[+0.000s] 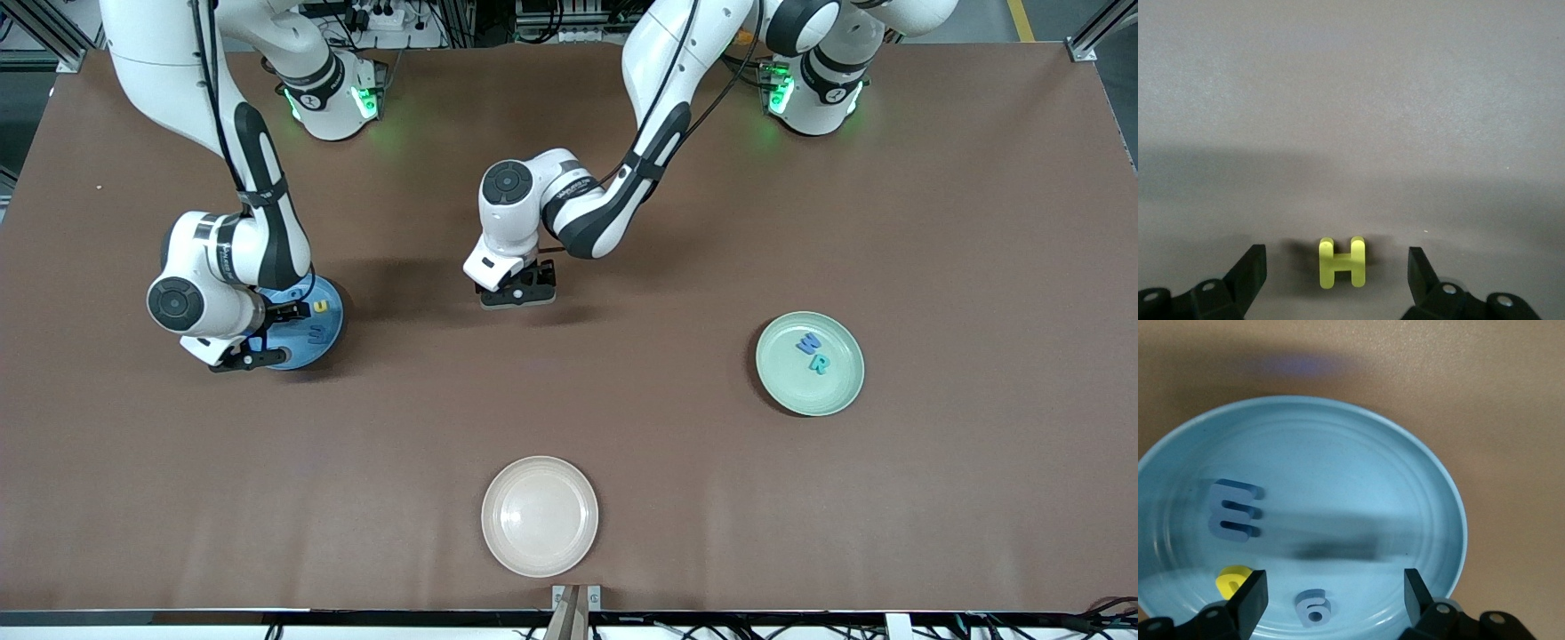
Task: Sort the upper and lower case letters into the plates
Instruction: 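Lower the left gripper onto the yellow H and grasp it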
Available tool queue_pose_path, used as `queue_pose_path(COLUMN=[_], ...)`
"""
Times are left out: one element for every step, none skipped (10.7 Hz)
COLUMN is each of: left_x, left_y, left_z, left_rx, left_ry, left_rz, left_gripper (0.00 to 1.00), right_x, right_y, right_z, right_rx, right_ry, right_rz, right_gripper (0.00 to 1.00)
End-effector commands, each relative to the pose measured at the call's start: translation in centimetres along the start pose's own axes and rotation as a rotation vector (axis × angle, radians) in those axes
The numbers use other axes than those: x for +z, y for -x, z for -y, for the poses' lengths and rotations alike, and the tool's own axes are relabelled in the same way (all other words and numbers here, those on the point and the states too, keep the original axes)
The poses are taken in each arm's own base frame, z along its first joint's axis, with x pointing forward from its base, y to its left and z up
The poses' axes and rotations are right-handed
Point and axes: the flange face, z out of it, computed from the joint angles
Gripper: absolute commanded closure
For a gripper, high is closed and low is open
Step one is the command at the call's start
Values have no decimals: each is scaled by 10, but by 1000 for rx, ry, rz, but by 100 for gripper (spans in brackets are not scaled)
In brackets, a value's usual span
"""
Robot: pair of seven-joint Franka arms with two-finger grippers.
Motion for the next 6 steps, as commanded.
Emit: queue_pose_path(left_x=[3,3,7,10,11,12], left_y=[1,2,3,4,4,4], left_z=[-5,-6,-4,-4,-3,-3], left_rx=[-15,-14,-14,-15,-29,-35], left_ry=[6,6,0,-2,1,3], left_rz=[3,3,6,8,21,27], left_gripper=[15,18,21,22,22,22], right_x=[-6,-4,-5,-4,-4,-3], right_y=[-1,0,0,-1,-1,-1], right_z=[0,0,0,1,1,0], right_rx=[-5,-7,-7,-9,-10,-8], right_ry=[-7,-7,-6,-4,-4,-4], right_rz=[-13,-10,-12,-12,-13,-12], right_gripper=[6,3,3,3,3,3])
